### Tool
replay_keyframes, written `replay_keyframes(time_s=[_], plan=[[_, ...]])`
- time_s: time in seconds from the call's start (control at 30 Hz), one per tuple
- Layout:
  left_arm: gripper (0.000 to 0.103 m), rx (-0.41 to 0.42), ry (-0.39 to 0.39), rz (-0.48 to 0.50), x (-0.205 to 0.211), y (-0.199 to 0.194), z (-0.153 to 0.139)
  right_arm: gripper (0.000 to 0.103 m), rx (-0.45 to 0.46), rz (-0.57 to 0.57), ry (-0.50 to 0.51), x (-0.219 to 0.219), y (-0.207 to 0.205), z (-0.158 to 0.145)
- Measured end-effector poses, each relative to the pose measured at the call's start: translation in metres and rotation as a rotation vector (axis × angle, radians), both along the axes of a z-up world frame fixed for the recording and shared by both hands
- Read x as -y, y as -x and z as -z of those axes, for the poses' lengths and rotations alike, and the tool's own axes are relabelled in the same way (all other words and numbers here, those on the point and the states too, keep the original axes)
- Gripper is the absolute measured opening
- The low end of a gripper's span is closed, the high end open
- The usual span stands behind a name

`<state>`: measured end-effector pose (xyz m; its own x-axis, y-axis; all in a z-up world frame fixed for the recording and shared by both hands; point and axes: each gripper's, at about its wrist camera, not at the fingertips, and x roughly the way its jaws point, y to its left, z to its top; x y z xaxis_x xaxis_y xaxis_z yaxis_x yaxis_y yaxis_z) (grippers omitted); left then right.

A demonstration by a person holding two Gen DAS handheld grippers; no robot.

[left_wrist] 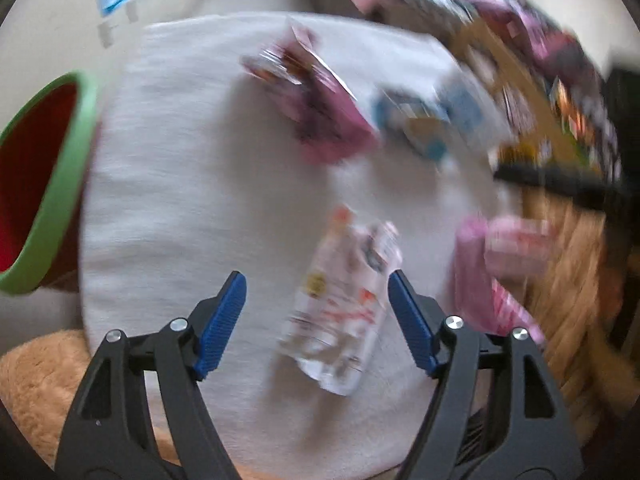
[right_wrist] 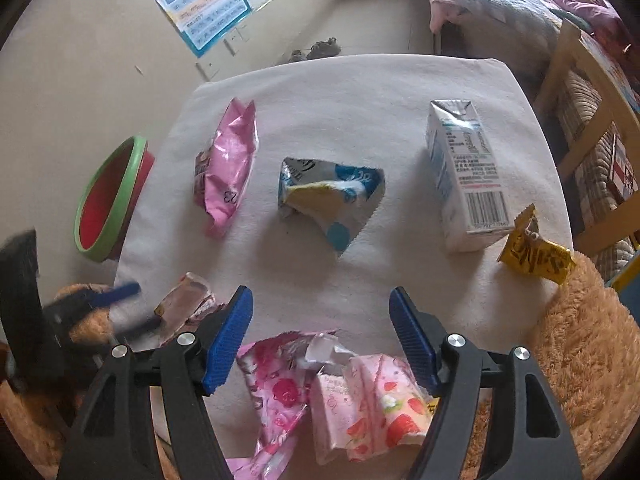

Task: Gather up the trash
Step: 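Grasp white Glico wrapper with left gripper while right gripper grasps white milk carton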

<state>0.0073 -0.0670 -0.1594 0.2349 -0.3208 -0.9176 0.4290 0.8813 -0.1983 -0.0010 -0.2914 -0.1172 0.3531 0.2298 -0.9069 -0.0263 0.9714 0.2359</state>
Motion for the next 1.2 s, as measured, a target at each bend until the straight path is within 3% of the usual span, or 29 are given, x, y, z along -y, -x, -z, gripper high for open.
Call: replay_keyframes(time_s=[0.13,0.17,0.2,0.23,0.4,0.6,0.77,0.93,0.97,1.03,1.07,1.2], plan=[[0.069,-0.047,-0.047,0.066,0.021,0.003,0.017,0.068,0.002,-0.023,0.017,-0.004,-0.007,0.002],[0.065,-0.053,-0.052,0.069,0.022,0.002,0.019,0.068,0.004,-0.030,0.026,-0.005,-0.008,0.003],[0.054,-0.062,-0.055,0.069,0.023,0.002,0.022,0.068,0.005,-0.038,0.035,-0.005,-0.010,0.004],[0.049,-0.058,-0.054,0.061,0.022,0.002,0.022,0.068,0.004,-0.053,0.051,-0.006,-0.013,0.005],[0.046,-0.056,-0.020,-0.016,0.008,-0.002,0.020,0.068,0.023,-0.107,0.147,-0.006,-0.029,0.004],[0.046,-0.057,0.030,-0.130,-0.017,-0.004,0.015,0.069,0.080,0.052,0.159,0.031,-0.052,-0.008],[0.046,-0.069,0.043,-0.173,-0.028,-0.006,0.016,0.069,0.024,0.129,0.241,0.055,-0.066,0.006],[0.046,-0.074,0.033,-0.171,-0.024,-0.006,0.017,0.069,-0.034,0.145,0.241,0.066,-0.062,0.029],[0.046,-0.074,0.032,-0.172,-0.022,-0.007,0.018,0.066,-0.042,0.147,0.240,0.066,-0.062,0.032],[0.046,-0.075,0.030,-0.172,-0.025,-0.006,0.017,0.051,-0.058,0.145,0.236,0.067,-0.058,0.037],[0.046,-0.075,0.029,-0.172,-0.026,-0.005,0.017,0.038,-0.067,0.140,0.235,0.068,-0.057,0.038],[0.046,-0.076,0.025,-0.173,-0.023,-0.007,0.018,0.038,-0.058,0.134,0.185,0.065,-0.051,0.035]])
